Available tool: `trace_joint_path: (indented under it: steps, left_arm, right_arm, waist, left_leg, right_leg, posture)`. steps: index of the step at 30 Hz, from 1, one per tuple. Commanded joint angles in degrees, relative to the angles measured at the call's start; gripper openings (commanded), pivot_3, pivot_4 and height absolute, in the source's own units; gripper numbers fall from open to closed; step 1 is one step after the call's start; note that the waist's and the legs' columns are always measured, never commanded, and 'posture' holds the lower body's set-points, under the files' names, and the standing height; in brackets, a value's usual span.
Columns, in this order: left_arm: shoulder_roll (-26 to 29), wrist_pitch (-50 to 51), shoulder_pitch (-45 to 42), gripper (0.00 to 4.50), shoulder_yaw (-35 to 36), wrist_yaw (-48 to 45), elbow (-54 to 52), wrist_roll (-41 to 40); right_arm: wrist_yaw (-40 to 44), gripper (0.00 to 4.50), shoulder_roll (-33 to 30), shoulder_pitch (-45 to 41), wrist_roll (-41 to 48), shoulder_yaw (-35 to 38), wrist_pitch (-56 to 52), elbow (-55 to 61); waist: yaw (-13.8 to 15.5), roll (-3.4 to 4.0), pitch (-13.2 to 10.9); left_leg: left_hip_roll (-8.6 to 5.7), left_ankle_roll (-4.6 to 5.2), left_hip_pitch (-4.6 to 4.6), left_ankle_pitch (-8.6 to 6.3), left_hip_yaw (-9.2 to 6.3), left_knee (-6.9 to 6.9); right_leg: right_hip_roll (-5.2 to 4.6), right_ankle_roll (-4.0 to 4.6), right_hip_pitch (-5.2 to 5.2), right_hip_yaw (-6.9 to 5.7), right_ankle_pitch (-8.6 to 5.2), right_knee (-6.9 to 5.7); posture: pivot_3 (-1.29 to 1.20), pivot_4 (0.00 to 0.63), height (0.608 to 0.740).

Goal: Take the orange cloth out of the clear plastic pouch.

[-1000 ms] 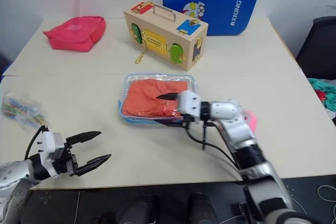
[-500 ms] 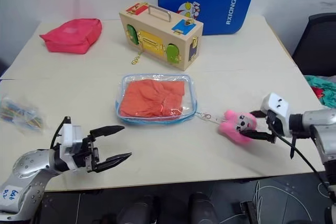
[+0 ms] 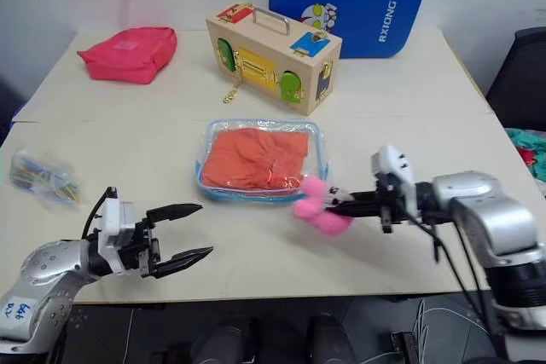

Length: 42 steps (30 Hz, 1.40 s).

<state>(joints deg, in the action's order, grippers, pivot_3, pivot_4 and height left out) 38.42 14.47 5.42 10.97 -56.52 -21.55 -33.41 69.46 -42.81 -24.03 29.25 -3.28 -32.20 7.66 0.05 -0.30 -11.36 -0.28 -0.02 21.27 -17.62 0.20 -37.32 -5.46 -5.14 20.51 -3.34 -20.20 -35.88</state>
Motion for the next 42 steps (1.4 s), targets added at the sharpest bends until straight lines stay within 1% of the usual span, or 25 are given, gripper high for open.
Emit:
trace_joint_path:
  steps: [1, 3, 5, 6, 8, 9, 12, 13, 15, 17, 19, 20, 22, 24, 29, 30, 32, 35, 38, 42]
  left_arm:
    - [0.04, -0.25, -2.04, 4.50, -1.77, -0.90, -0.46, 0.23]
    - [0.19, 0.16, -3.78, 4.50, -2.90, -1.34, 0.18, 0.28]
    - [0.65, 1.33, -5.48, 4.50, -4.01, -1.81, 0.63, 0.05]
    - [0.77, 1.96, -6.42, 4.50, -4.63, -1.81, 0.88, 0.18]
    - [0.43, 2.33, -8.22, 4.50, -5.78, -1.60, 1.33, 0.66]
    - [0.39, 2.41, -8.82, 4.50, -6.32, -1.84, 1.47, 0.72]
    - [-0.29, 2.88, -11.71, 4.50, -9.62, -2.54, 2.23, 1.74]
    - [-1.10, 3.20, -13.22, 4.50, -11.07, -2.55, 2.80, 2.03]
    - [-3.31, 4.84, -16.69, 4.50, -13.99, -2.01, 4.46, 2.34]
    - [-5.18, 6.76, -19.97, 4.50, -17.15, -1.99, 6.67, 3.40]
    - [-7.47, 5.12, -22.87, 4.50, -20.14, -1.45, 9.94, 6.84]
    - [-8.98, 4.97, -24.35, 4.50, -21.41, -0.45, 11.70, 8.26]
    - [-11.76, 4.77, -26.50, 4.50, -23.03, 1.01, 14.23, 10.01]
    - [-14.28, 3.42, -28.12, 4.50, -24.89, 1.79, 16.60, 12.39]
    - [-17.57, 0.69, -30.48, 4.50, -27.75, 3.50, 20.87, 17.55]
    - [-18.54, 0.68, -30.73, 4.31, -28.43, 3.68, 21.78, 18.11]
    - [-18.77, -1.16, -30.76, 3.92, -31.10, 4.03, 24.05, 22.02]
    - [-19.40, -1.17, -30.55, 2.99, -31.39, 5.36, 25.57, 23.74]
    - [-20.22, -1.21, -30.43, 2.05, -30.81, 6.45, 26.56, 24.34]
    - [-20.62, -1.51, -29.76, 0.74, -30.45, 6.39, 25.95, 24.14]
  right_arm:
    - [-6.27, 0.06, 7.51, 0.96, -3.82, -1.55, 7.05, -5.12]
    - [-4.98, 0.67, 8.10, 3.35, -8.32, -3.87, 14.30, -7.16]
    - [-4.14, 1.22, 7.91, 5.21, -8.67, -3.91, 16.10, -6.26]
    - [-4.00, 1.67, 7.62, 5.94, -7.85, -2.89, 16.24, -5.04]
    - [-2.87, 2.38, 5.91, 7.72, -5.28, -0.41, 14.96, -1.94]
    - [-2.17, 2.65, 4.86, 8.76, -4.08, 0.75, 14.35, -0.31]
    - [0.09, 3.68, 0.72, 12.77, 0.49, 5.18, 11.42, 4.74]
    - [0.93, 3.92, -0.74, 14.48, 1.60, 6.98, 11.19, 6.06]
    - [2.49, 3.92, -3.37, 17.80, 3.14, 10.44, 11.35, 7.48]
    - [2.33, 3.92, -4.24, 19.94, 4.35, 14.50, 12.36, 7.36]
    - [2.00, 3.92, -4.22, 21.00, 3.13, 18.46, 17.21, 5.48]
    - [3.12, 3.92, -4.70, 21.66, 1.15, 19.83, 21.82, 3.81]
    - [4.14, 3.92, -5.01, 22.62, -2.04, 21.87, 29.43, 0.65]
    - [3.72, 3.92, -5.06, 23.58, -3.58, 23.65, 33.21, -2.19]
    - [3.65, 3.92, -5.41, 24.88, -4.68, 24.45, 36.62, -5.31]
    - [3.76, 3.95, -5.38, 24.99, -4.84, 24.20, 37.31, -5.45]
    - [3.57, 3.96, -5.27, 22.81, -7.40, 21.98, 40.98, -6.88]
    - [2.37, 3.96, -5.10, 16.98, -10.99, 18.51, 44.23, -10.76]
    - [1.70, 3.96, -4.42, 8.72, -14.77, 14.03, 46.75, -16.72]
    - [2.16, 3.96, -3.76, 4.11, -15.56, 11.29, 49.09, -21.35]
  waist:
    - [0.05, 0.00, 0.00]
    - [0.21, 0.06, -0.03]
    - [0.08, 0.05, -0.02]
    - [-0.06, 0.03, -0.02]
    - [-0.10, 0.03, -0.02]
    - [-0.09, 0.04, -0.02]
    - [-0.04, 0.06, -0.03]
    - [0.12, 0.06, -0.03]
    - [0.46, 0.06, -0.03]
    - [1.13, 0.05, -0.03]
    - [1.17, 0.04, -0.03]
    - [1.13, 0.04, -0.03]
    - [1.33, 0.04, -0.03]
    - [1.35, 0.03, -0.04]
    - [1.28, 0.03, -0.03]
    - [1.28, 0.04, -0.03]
    - [1.27, 0.04, -0.03]
    - [0.96, 0.04, -0.03]
    - [1.07, 0.05, -0.03]
    - [1.41, 0.04, -0.03]
  left_leg:
    - [-0.02, -0.01, 0.03, 0.01, 0.00, -0.02]
    - [-0.08, 0.00, 0.07, 0.01, 0.00, -0.01]
    - [-0.09, 0.02, 0.09, 0.01, 0.02, 0.00]
    - [-0.08, 0.02, 0.09, 0.00, 0.02, -0.02]
    - [-0.07, 0.02, 0.07, 0.01, 0.02, -0.04]
    - [-0.07, 0.02, 0.07, 0.01, 0.02, -0.04]
    - [-0.05, 0.01, 0.05, 0.01, 0.02, -0.03]
    - [-0.05, 0.01, 0.06, 0.01, 0.03, -0.03]
    - [-0.06, 0.02, 0.04, 0.01, 0.02, -0.05]
    - [-0.07, 0.03, 0.02, 0.01, 0.02, -0.10]
    - [-0.07, 0.04, 0.01, 0.01, 0.04, -0.17]
    - [-0.08, 0.04, -0.02, 0.01, 0.09, -0.17]
    - [-0.08, 0.05, -0.03, 0.02, 0.10, -0.17]
    - [-0.09, 0.06, -0.01, 0.02, 0.11, -0.20]
    - [-0.07, 0.05, -0.02, 0.04, 0.13, -0.21]
    - [-0.07, 0.05, -0.01, 0.04, 0.14, -0.24]
    - [-0.07, 0.05, -0.02, 0.05, 0.15, -0.30]
    - [-0.07, 0.05, -0.07, 0.05, 0.22, -0.36]
    - [-0.05, 0.05, -0.05, 0.05, 0.19, -0.43]
    - [-0.05, 0.05, 0.00, 0.05, 0.16, -0.48]
  right_leg:
    - [-0.01, 0.00, 0.03, -0.01, 0.00, -0.03]
    - [-0.04, 0.00, 0.05, 0.00, 0.00, -0.02]
    - [-0.04, -0.02, 0.07, 0.01, 0.01, -0.05]
    - [-0.02, -0.02, 0.06, -0.01, 0.01, -0.06]
    - [-0.01, -0.02, 0.06, -0.01, 0.01, -0.07]
    - [-0.01, -0.02, 0.06, -0.01, 0.01, -0.07]
    - [0.01, -0.02, 0.05, 0.00, 0.01, -0.07]
    - [0.00, -0.02, 0.05, 0.00, 0.01, -0.06]
    - [0.00, -0.03, 0.00, -0.01, 0.01, -0.05]
    - [0.00, -0.04, -0.05, -0.02, 0.02, -0.06]
    - [0.03, -0.09, -0.09, -0.02, 0.05, -0.08]
    - [0.03, -0.09, -0.09, 0.02, 0.05, -0.09]
    - [0.08, -0.10, -0.08, 0.02, 0.05, -0.10]
    - [0.08, -0.11, -0.08, 0.02, 0.06, -0.09]
    - [0.09, -0.12, -0.06, 0.02, 0.06, -0.12]
    - [0.09, -0.12, -0.06, 0.03, 0.06, -0.14]
    - [0.09, -0.12, -0.07, 0.04, 0.06, -0.18]
    - [0.11, -0.16, -0.09, 0.13, 0.08, -0.23]
    - [0.12, -0.16, -0.07, 0.14, 0.09, -0.25]
    - [0.10, -0.16, -0.06, 0.11, 0.09, -0.24]
  posture:
    - [0.00, 0.150, 0.740]
    - [0.00, 0.150, 0.740]
    - [0.00, 0.150, 0.740]
    - [0.00, 0.150, 0.740]
    - [0.00, 0.150, 0.740]
    - [0.00, 0.150, 0.740]
    - [0.00, 0.150, 0.740]
    - [0.00, 0.150, 0.740]
    - [0.00, 0.150, 0.740]
    - [0.00, 0.150, 0.740]
    - [0.00, 0.150, 0.740]
    - [0.00, 0.150, 0.740]
    - [0.00, 0.150, 0.740]
    - [0.00, 0.150, 0.740]
    - [0.00, 0.150, 0.740]
    - [0.00, 0.150, 0.740]
    - [0.00, 0.150, 0.740]
    - [0.00, 0.150, 0.740]
    - [0.00, 0.150, 0.740]
    - [0.00, 0.150, 0.740]
